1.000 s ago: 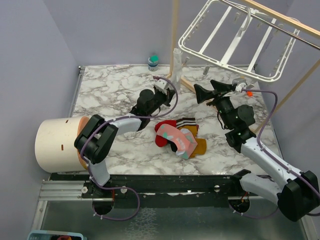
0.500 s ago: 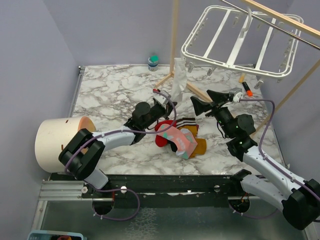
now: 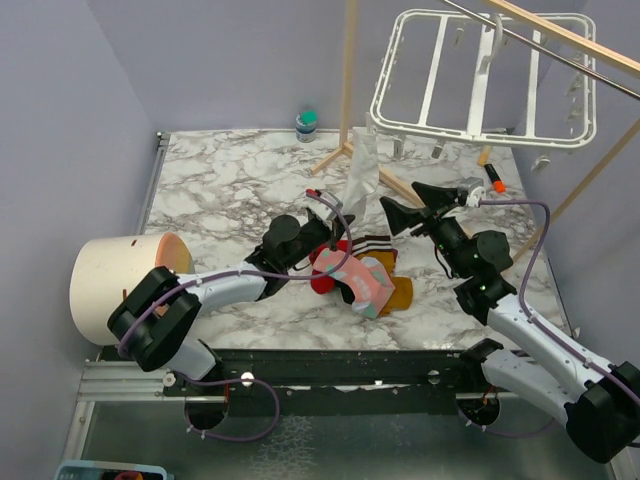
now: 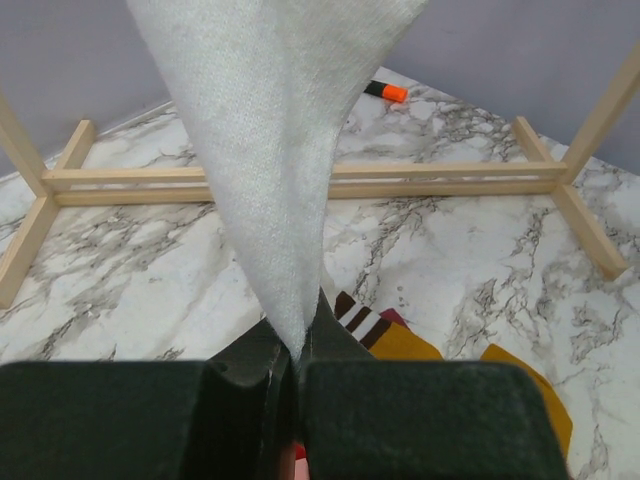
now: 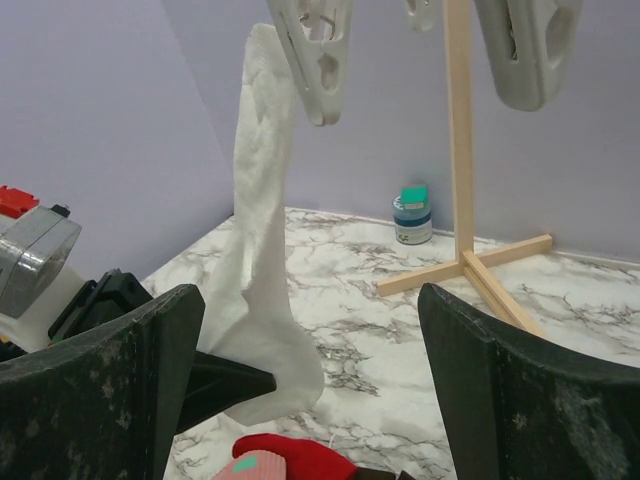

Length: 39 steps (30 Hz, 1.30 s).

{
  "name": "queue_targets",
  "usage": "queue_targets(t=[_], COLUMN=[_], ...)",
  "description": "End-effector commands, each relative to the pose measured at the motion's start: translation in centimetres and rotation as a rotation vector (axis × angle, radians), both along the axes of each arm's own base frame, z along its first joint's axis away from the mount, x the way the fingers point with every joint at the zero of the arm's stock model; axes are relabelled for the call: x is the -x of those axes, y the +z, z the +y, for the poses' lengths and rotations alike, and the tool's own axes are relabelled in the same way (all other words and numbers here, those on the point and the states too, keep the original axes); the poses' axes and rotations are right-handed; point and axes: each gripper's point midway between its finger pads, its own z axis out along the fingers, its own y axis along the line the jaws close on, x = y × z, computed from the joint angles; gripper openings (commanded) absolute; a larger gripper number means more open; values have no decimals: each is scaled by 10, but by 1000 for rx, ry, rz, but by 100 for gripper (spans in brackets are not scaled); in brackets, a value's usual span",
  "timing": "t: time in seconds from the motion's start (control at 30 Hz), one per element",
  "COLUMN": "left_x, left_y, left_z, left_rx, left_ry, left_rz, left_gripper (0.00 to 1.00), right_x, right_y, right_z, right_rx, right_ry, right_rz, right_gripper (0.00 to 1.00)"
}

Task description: Remove the socks clipped to the hanger

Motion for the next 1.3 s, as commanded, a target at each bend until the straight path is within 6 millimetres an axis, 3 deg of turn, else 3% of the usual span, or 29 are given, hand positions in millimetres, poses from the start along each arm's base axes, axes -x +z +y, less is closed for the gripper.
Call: queue_targets(t=[0.0,0.73,1.27], left_x=[9,41,73], left_y=[-1,-6,-11], left_z=[3,-4,-26], left_rx=[-17,-45,-94], left_ry=[4,-40,-88], left_rz=[-2,15,-3], left_gripper=[0,0,0], right_x=[6,10,16], right_y=[-5,0,12], right_z=[5,9,13], right_rx=[18,18,27], right_ry=[34,60,88], right_rz=[5,-19,-66], right_gripper=[94,94,94])
